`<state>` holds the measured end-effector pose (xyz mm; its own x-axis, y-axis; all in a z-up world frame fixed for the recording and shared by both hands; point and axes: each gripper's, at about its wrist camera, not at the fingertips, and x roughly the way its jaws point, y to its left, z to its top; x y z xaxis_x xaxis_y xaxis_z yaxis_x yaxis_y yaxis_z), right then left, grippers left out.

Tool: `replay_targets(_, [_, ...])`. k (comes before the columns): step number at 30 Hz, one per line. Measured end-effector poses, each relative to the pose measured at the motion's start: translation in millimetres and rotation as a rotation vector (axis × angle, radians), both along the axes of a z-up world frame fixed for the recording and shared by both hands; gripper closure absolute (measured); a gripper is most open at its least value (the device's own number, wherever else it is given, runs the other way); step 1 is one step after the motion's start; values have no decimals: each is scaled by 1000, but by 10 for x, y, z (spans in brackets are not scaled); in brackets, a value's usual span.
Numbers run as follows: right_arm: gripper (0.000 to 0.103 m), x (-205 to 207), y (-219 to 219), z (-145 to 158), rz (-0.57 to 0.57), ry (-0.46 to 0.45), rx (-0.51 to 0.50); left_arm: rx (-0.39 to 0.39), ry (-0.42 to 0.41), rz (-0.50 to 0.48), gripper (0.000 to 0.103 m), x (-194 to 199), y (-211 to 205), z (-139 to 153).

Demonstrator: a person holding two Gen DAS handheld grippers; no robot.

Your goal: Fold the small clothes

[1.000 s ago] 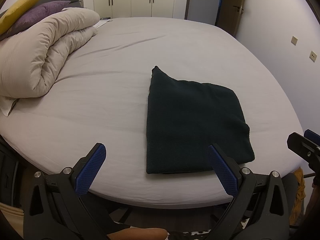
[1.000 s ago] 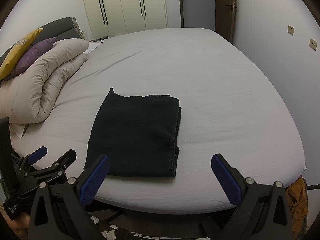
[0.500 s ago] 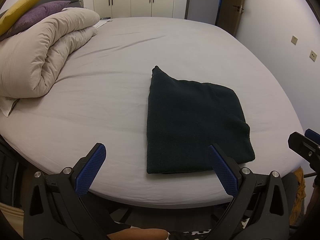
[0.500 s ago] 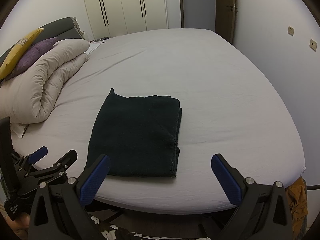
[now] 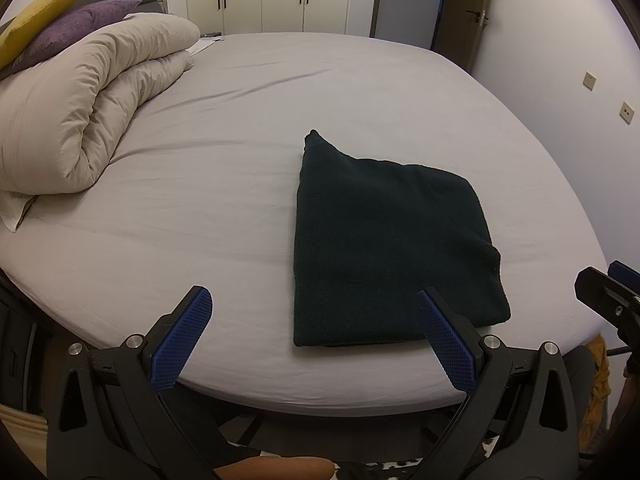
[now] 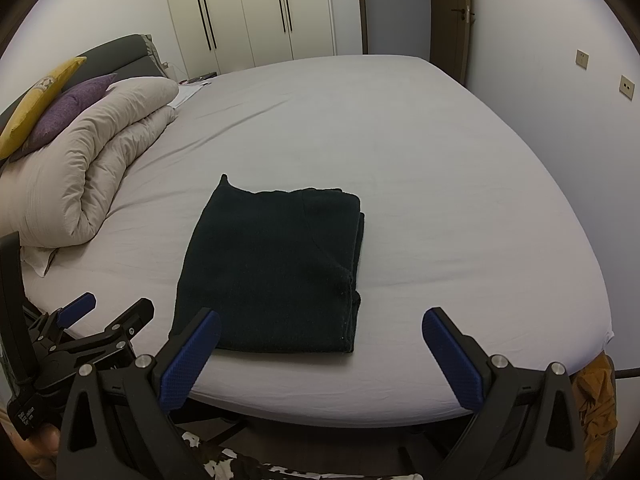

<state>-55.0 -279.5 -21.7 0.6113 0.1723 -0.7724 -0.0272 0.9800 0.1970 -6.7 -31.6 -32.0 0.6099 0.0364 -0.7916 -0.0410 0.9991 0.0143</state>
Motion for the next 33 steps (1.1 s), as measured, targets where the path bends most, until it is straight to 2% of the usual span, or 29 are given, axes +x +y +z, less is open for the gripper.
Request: replay_targets(33, [0, -20, 11, -21, 1, 5, 4, -1, 7, -5, 0, 2, 9, -25])
